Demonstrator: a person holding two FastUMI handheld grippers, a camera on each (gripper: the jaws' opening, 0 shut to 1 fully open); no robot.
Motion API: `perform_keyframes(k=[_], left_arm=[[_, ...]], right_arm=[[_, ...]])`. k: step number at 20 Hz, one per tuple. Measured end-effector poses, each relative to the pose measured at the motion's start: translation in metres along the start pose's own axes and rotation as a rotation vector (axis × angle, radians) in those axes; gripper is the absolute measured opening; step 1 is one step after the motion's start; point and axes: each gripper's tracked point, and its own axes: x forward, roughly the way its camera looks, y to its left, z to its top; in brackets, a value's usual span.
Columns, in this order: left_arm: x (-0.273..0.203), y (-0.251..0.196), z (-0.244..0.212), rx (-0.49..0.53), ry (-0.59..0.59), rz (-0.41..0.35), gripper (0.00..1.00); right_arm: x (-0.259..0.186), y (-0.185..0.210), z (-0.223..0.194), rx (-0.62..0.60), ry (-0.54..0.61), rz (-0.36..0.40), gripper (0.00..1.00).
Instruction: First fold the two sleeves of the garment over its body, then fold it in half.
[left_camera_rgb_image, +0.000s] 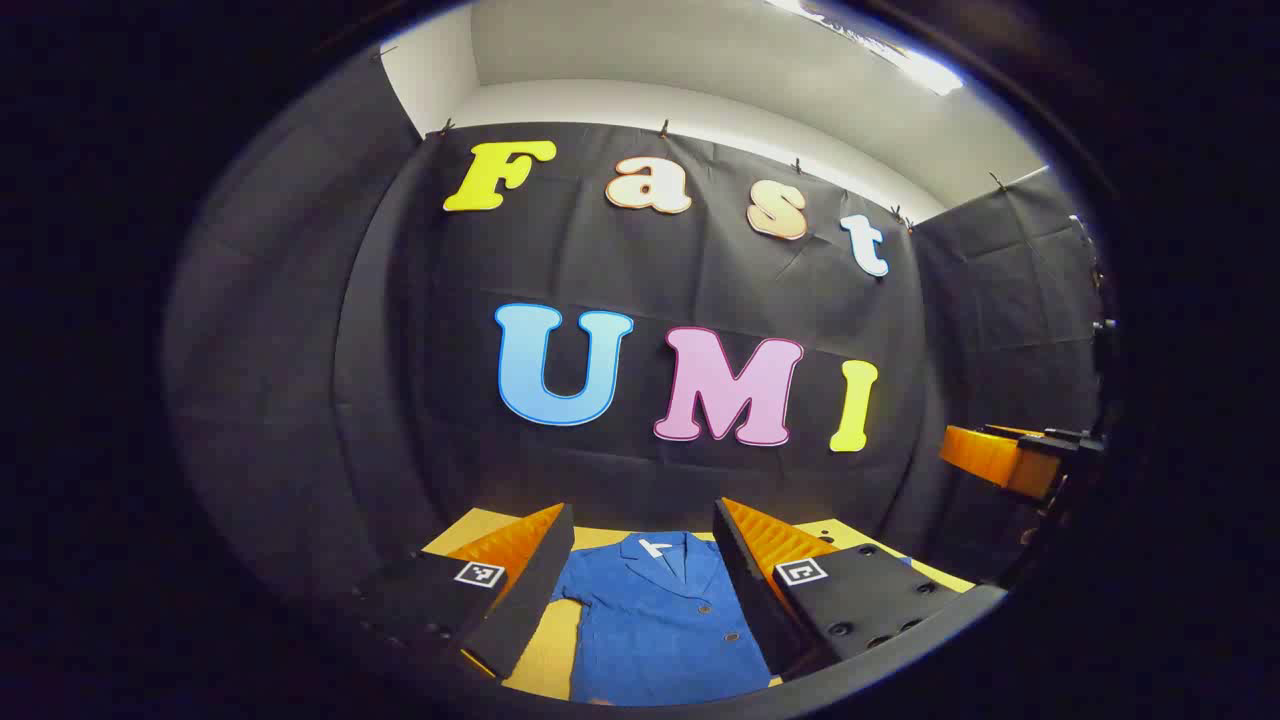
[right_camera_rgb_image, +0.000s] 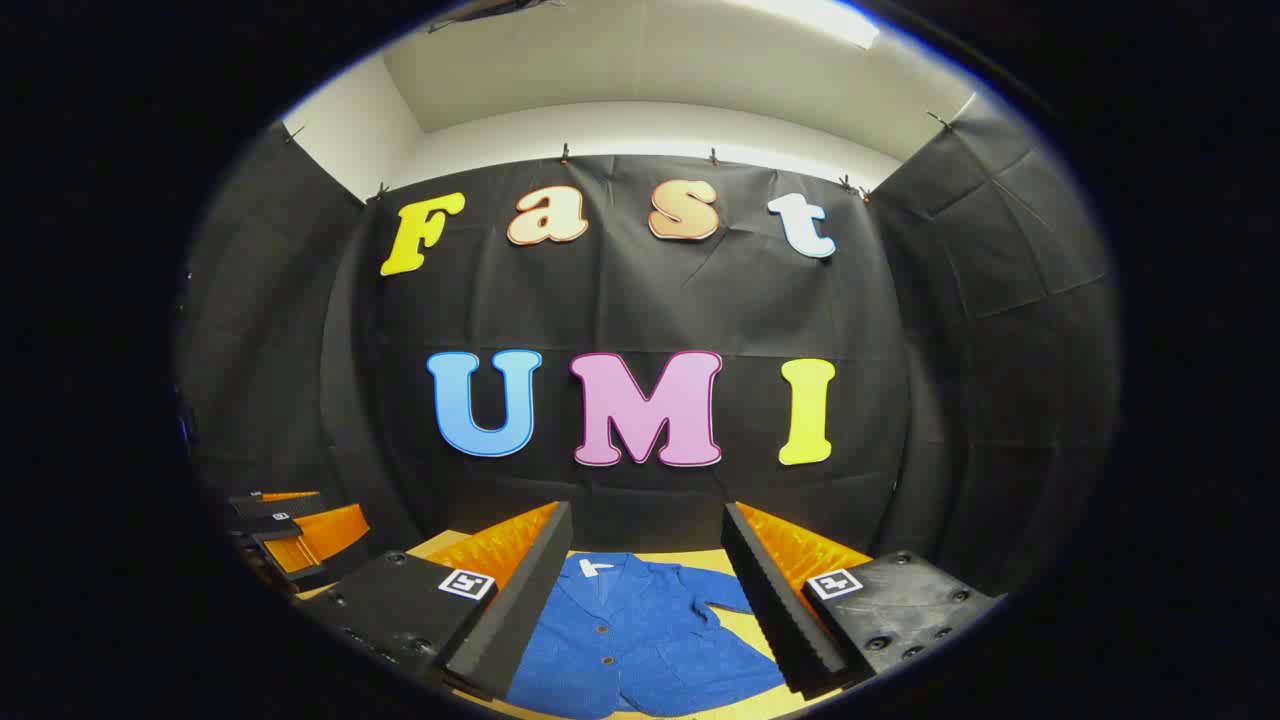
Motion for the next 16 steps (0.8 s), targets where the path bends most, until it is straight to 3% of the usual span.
perform_keyframes(k=[1, 9, 11, 12, 15, 16], left_arm=[[-0.001, 0.0, 0.001, 0.008, -0.005, 0.002, 0.81], [-0.005, -0.023, 0.008, -0.03, -0.019, -0.06, 0.81], [-0.003, -0.027, 0.01, -0.032, -0.021, -0.07, 0.81], [-0.004, -0.027, 0.009, -0.021, -0.022, -0.069, 0.81], [-0.01, -0.028, 0.012, 0.006, -0.035, -0.067, 0.81], [-0.014, -0.027, 0.01, 0.012, -0.035, -0.066, 0.81]], right_arm=[[-0.002, 0.0, -0.002, 0.002, 0.004, 0.002, 0.97], [-0.014, 0.0, -0.005, 0.023, 0.018, -0.011, 0.97], [-0.015, -0.004, -0.005, 0.023, 0.017, -0.024, 0.97], [-0.017, -0.006, -0.006, 0.017, 0.02, -0.029, 0.89], [-0.021, -0.009, -0.008, 0.01, 0.024, -0.037, 0.89], [-0.022, -0.009, -0.01, 0.011, 0.027, -0.036, 1.0]])
